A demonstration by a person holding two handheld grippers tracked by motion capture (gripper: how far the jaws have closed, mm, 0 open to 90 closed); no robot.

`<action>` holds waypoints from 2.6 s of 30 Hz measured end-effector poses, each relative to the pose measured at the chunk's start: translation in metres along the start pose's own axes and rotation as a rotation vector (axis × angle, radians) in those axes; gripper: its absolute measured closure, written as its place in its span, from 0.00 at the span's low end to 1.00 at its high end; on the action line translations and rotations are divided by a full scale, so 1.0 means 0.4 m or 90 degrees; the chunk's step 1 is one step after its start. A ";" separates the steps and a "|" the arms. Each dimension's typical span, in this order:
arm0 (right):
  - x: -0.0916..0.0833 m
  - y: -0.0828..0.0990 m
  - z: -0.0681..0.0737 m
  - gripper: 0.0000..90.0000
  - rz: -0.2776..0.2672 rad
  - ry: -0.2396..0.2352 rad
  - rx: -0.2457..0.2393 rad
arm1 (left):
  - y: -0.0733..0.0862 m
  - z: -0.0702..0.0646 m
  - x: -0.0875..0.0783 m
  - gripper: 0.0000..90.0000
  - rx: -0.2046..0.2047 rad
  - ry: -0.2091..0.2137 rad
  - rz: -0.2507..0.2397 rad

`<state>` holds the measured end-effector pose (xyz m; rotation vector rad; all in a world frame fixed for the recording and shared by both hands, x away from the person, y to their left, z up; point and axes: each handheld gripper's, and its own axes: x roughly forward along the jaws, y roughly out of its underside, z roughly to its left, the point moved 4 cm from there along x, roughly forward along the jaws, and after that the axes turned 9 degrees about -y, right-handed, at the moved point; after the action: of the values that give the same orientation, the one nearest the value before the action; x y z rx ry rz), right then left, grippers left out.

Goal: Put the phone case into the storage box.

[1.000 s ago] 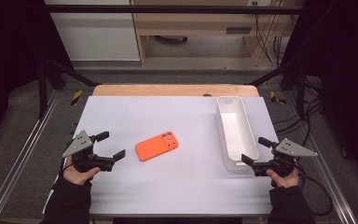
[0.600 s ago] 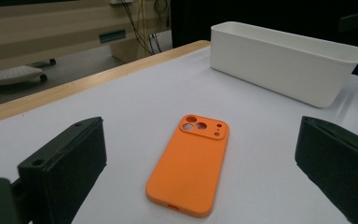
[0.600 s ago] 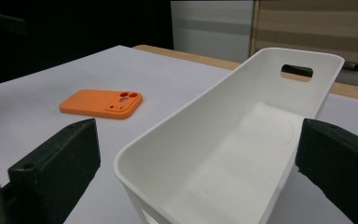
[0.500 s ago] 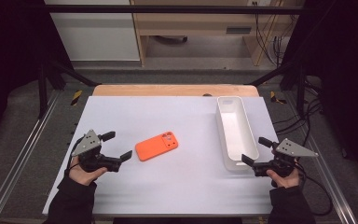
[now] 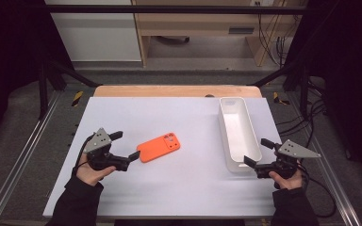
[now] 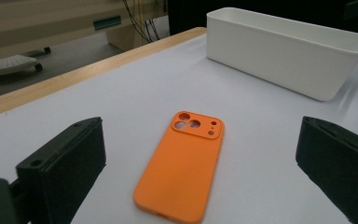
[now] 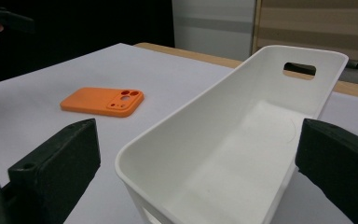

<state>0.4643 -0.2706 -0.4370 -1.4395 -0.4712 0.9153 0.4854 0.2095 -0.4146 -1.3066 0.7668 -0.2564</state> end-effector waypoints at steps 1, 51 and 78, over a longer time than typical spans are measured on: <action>0.000 0.000 0.000 0.00 0.000 0.001 0.000 | -0.001 -0.002 0.004 0.01 0.000 0.000 0.002; 0.000 -0.001 0.000 0.00 -0.002 0.001 -0.002 | -0.067 -0.032 0.166 0.01 0.053 0.038 0.085; -0.002 -0.001 -0.001 0.00 -0.002 0.001 -0.002 | -0.047 -0.021 0.256 0.01 0.086 0.040 0.167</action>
<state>0.4642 -0.2715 -0.4364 -1.4418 -0.4739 0.9103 0.5597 0.1385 -0.4347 -1.0617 0.9490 -0.1365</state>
